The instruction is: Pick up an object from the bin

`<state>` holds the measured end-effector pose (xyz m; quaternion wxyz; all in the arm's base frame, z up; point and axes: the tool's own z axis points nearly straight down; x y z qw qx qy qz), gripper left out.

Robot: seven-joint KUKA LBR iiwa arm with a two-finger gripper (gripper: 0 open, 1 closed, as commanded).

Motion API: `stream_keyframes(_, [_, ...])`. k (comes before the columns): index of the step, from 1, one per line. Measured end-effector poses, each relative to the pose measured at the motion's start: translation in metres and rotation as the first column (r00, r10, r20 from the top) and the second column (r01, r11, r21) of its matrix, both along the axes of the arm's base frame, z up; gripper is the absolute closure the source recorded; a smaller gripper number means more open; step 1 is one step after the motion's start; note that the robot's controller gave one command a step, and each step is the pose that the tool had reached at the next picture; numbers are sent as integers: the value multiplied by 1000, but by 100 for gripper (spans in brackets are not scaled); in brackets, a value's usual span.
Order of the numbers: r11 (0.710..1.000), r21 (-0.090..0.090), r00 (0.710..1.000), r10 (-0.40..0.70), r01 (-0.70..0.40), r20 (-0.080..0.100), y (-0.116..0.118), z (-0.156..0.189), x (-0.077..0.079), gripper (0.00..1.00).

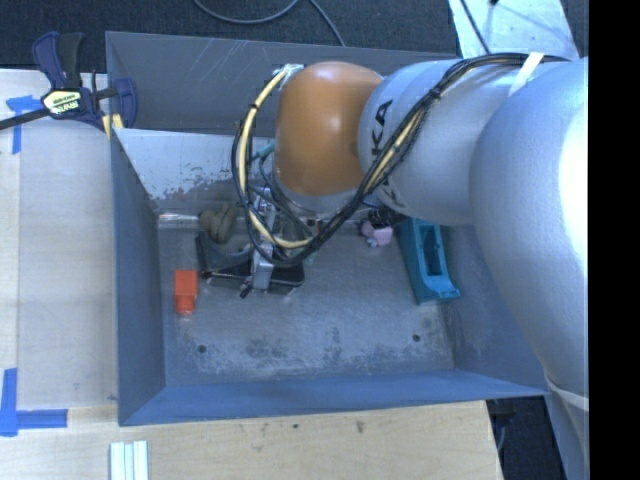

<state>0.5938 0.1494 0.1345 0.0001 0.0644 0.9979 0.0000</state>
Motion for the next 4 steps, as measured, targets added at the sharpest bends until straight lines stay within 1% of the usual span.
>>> stream_keyframes(1, [995, 2, 995, -100, 100, 5, -2, -16, -6, 0])
stream_keyframes(2, [969, 0, 969, -248, 248, 0, -6, -66, -3, 0])
stream_keyframes(3, [996, 4, 996, -87, 87, 5, -16, -64, 11, 100])
stream_keyframes(4, [996, 4, 996, -87, 87, 5, -16, -64, 11, 100])
